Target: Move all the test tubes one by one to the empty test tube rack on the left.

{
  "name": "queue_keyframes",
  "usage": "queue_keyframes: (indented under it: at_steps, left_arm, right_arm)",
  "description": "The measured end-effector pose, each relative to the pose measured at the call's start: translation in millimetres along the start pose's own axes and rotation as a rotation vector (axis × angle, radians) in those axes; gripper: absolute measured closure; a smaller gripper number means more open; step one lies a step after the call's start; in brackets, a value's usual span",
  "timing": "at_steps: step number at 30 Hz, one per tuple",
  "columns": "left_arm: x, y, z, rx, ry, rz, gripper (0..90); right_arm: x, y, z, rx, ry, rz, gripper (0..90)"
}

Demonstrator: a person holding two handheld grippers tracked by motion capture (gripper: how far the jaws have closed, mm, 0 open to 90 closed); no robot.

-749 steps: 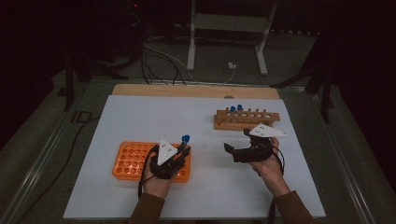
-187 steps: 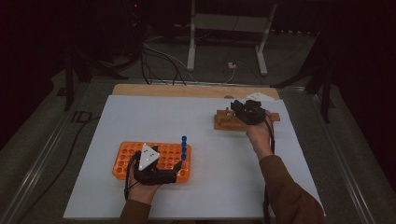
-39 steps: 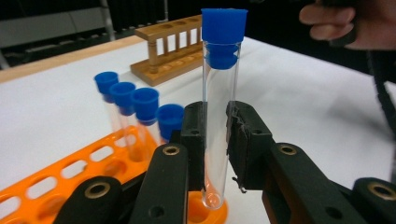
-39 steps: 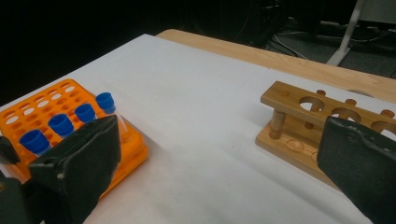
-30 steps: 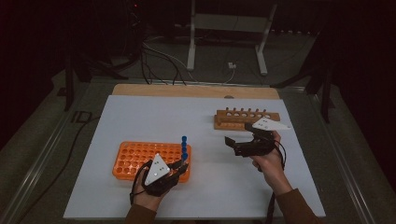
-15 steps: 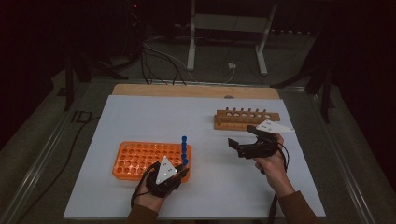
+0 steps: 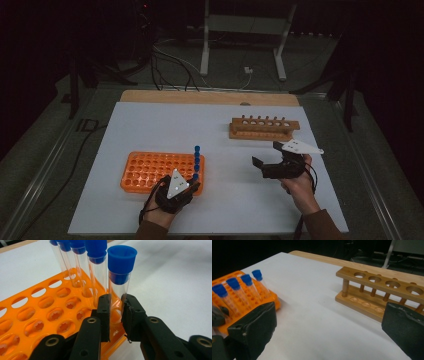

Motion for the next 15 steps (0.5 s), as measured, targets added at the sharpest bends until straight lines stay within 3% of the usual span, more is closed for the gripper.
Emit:
queue_keyframes:
  at_steps: [5,8,10,12,15]
  left_arm:
    - [-1.4,2.0,-6.7,0.004,-0.011,-0.024,57.4]
    - [-3.8,6.6,-20.5,-0.001,-0.048,-0.030,47.7]
    - [-4.4,13.1,-32.7,-0.025,-0.080,-0.049,41.7]
    - [-4.5,23.6,-47.4,-0.041,-0.122,-0.098,35.0]
    - [-1.8,41.5,-70.0,-0.116,-0.174,-0.126,28.1]
  right_arm:
    - [12.5,-2.3,-9.7,0.014,-0.004,-0.016,0.4]
    - [18.2,-5.9,-18.3,0.029,-0.020,-0.020,0.4]
    - [22.4,-8.7,-24.0,0.038,-0.030,-0.016,0.5]
    - [27.3,-11.4,-29.1,0.045,-0.037,-0.014,0.4]
    - [34.0,-15.4,-35.8,0.056,-0.041,-0.013,0.4]
Point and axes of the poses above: each handheld gripper's, and its own axes: z roughly forward along the jaws, x roughly out of its underside, y roughly to its left, the point moved 3 cm from there along z, roughly forward along the jaws
